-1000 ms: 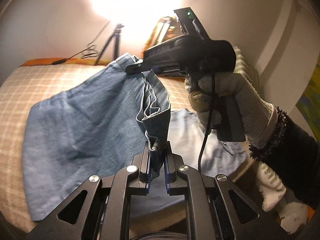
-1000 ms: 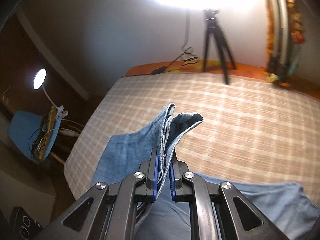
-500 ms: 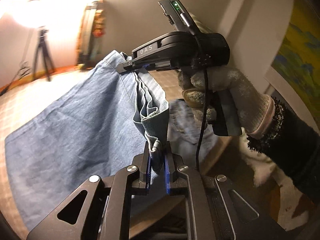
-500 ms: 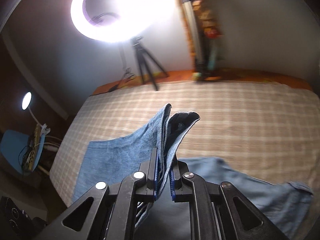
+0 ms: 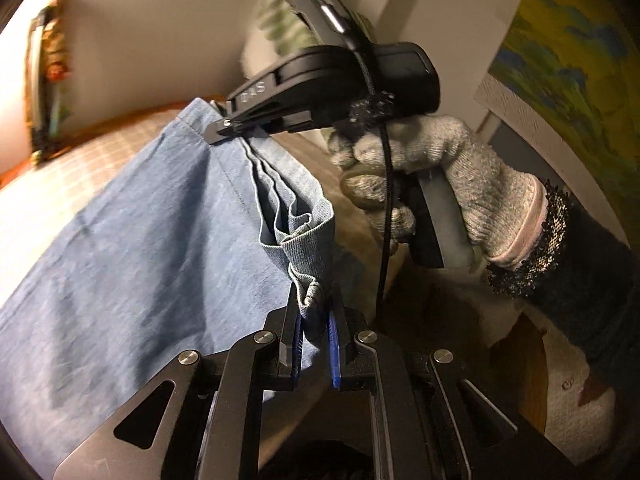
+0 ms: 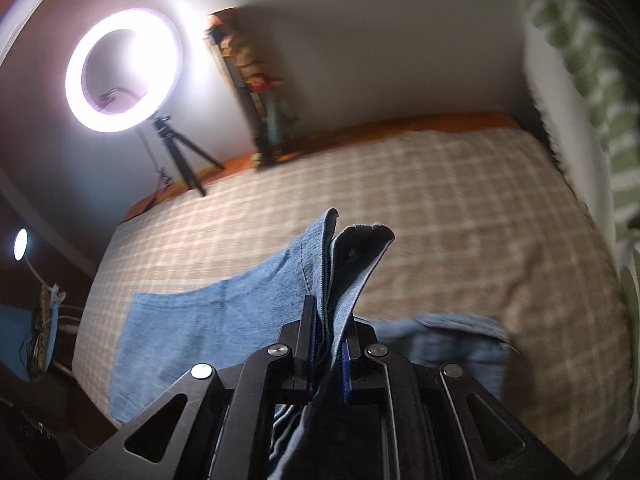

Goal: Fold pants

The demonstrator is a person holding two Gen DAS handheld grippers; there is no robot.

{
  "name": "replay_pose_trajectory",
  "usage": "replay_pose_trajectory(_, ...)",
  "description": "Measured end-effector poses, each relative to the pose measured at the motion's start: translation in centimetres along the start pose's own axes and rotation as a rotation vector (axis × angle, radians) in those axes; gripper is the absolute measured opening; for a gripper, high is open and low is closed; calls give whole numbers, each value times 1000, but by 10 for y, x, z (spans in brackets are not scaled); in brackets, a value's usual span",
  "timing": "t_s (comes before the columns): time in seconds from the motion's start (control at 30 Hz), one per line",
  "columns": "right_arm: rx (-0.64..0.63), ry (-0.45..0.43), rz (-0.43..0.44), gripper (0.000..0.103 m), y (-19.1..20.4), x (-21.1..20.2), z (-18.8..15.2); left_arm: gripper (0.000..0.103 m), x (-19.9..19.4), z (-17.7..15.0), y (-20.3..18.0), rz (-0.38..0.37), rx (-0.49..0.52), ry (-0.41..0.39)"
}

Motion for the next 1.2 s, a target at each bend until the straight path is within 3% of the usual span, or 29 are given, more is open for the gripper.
replay_pose_trajectory(0.5,43,83,-36,7,-48,41,-24,9,53,-2,-20,-45,-18,119)
replay_pose_trajectory(0.63,40,95,-62,9,-53,43,-25,25,49,-2,-24,-65,-14,167)
replay_pose_trajectory(0.73,18,89,-161,22,-54,37,-24,40,28,-1,-19,-24,-11,136)
replay_pose_trajectory(0.87,-15,42,-224,28,-47,14,-22,44,-13,-5,8,5,-82,69)
replay_pose_trajectory(1.1,-93,-18,-144,32,-1,-6,-32,44,-111,-39,88,204,-241,-44)
replay_pose_trajectory(1.2,-141,-12,-98,32,25,1,-42,45,-153,-66,122,337,-331,-80)
Point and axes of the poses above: each gripper's, at about its wrist camera, not at the fingertips, and x roughly the way its jaws point, y to its left, z to its top, the point moved 5 cm from there along x, roughly the way its jaws point, and after that the axes turned 11 degrees about y, right-handed, at the moved point
